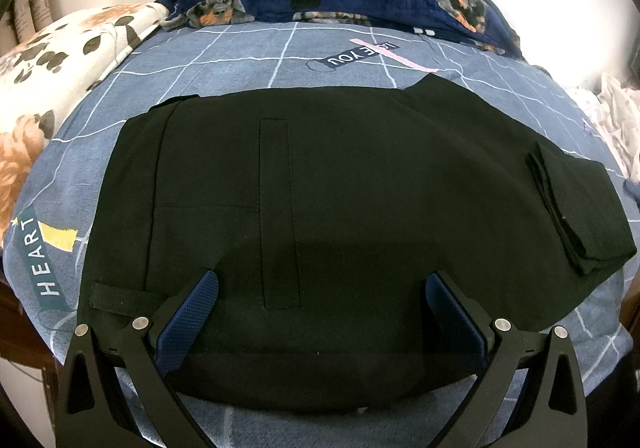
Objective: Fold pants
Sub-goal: 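Open the right gripper and lift it away from the pants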
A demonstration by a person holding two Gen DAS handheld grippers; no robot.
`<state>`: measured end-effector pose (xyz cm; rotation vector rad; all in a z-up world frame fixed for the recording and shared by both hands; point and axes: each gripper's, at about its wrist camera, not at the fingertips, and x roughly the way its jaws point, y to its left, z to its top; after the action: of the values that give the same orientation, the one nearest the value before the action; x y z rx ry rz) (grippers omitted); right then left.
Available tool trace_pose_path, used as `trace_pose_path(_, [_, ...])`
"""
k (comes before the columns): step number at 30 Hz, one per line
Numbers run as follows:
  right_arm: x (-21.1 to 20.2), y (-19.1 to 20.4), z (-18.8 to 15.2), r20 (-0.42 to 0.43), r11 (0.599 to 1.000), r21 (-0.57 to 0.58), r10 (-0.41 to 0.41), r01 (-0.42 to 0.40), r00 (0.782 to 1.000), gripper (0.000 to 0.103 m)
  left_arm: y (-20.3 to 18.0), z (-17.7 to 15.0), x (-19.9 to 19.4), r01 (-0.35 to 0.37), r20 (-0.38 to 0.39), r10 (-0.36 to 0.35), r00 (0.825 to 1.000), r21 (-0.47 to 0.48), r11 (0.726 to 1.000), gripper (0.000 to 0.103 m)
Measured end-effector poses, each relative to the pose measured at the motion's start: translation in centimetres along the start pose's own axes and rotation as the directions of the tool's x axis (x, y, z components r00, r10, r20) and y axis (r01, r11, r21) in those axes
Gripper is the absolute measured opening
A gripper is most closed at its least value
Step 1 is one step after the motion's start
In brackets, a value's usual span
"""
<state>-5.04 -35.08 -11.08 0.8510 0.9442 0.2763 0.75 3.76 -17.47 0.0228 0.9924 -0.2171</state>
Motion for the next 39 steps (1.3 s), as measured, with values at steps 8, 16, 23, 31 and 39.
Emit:
trace_pose_path(8, [-5.3,-9.9,3.4,0.153,0.975,0.205,-0.115,0.082,0.981,0.011,-0.1,0.1,0.0,0.000,-0.001,0.000,1.000,0.001,1.000,0.103])
trace_pose_path(16, [-3.6,-11.1,5.7,0.144,0.980,0.160,-0.140,0.116,0.980,0.010,-0.2,0.1,0.0,-0.001,-0.001,0.001,1.000,0.002,1.000,0.103])
trace_pose_path(23, [-2.3,-12.8,5.7,0.107,0.970,0.175,-0.189,0.169,0.976,0.000,-0.2,0.1,0.0,-0.004,-0.002,0.004,1.000,0.005,1.000,0.103])
trace_pose_path(31, [-2.3,-12.4,5.4,0.114,0.970,0.154,-0.205,0.187,0.972,0.000,-0.4,0.2,0.1,-0.003,-0.003,0.004,1.000,0.006,1.000,0.103])
trace_pose_path(39, [-7.9,-10.8,2.9,0.112,0.996,0.063,0.048,-0.056,0.993,0.010,-0.4,0.2,0.0,-0.007,-0.004,0.007,1.000,0.007,1.000,0.103])
